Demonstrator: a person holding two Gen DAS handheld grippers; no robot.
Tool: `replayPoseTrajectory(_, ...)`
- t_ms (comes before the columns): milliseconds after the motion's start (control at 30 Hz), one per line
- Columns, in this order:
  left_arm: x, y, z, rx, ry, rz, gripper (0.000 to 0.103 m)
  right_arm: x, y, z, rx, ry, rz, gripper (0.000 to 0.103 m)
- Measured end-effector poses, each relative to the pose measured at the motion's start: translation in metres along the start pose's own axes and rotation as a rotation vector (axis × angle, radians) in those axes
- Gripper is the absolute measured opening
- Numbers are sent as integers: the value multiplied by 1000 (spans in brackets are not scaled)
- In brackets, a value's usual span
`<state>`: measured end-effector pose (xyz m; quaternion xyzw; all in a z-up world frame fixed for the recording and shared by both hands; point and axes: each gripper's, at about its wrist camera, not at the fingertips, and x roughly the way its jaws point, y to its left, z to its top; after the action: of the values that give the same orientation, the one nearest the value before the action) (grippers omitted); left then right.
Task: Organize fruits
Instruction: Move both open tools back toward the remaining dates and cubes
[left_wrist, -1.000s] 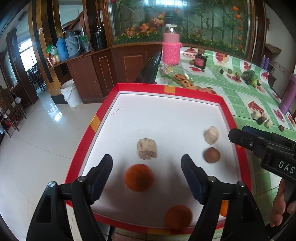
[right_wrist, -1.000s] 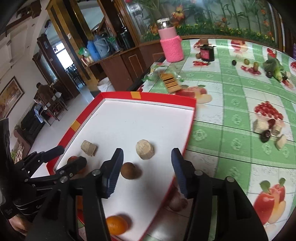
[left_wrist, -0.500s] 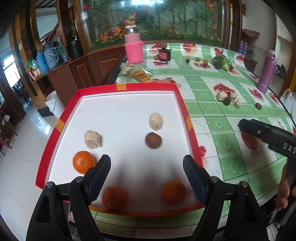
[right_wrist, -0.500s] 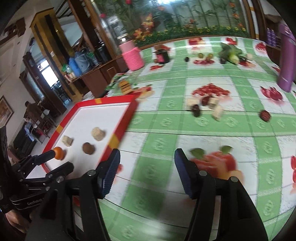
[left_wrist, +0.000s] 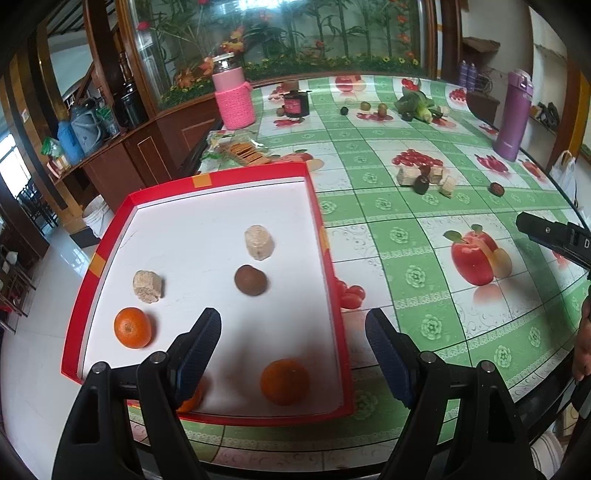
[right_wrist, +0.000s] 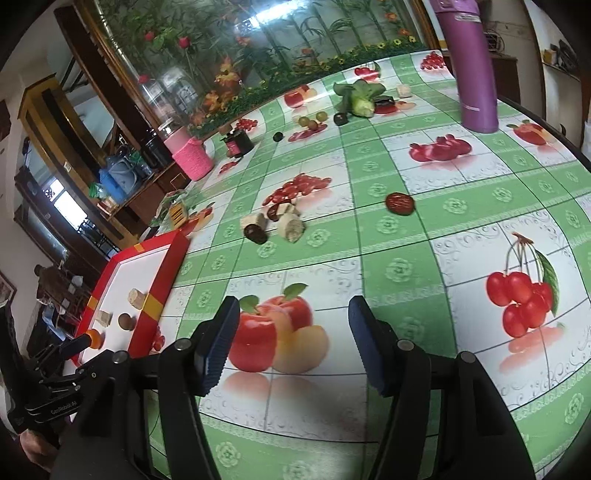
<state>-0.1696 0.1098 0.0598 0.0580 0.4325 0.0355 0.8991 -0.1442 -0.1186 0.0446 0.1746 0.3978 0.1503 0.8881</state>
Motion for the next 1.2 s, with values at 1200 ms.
replayPoseTrajectory(1200, 15, -36, 9, 57, 52, -64, 81, 92, 33, 55, -168, 56, -78, 41)
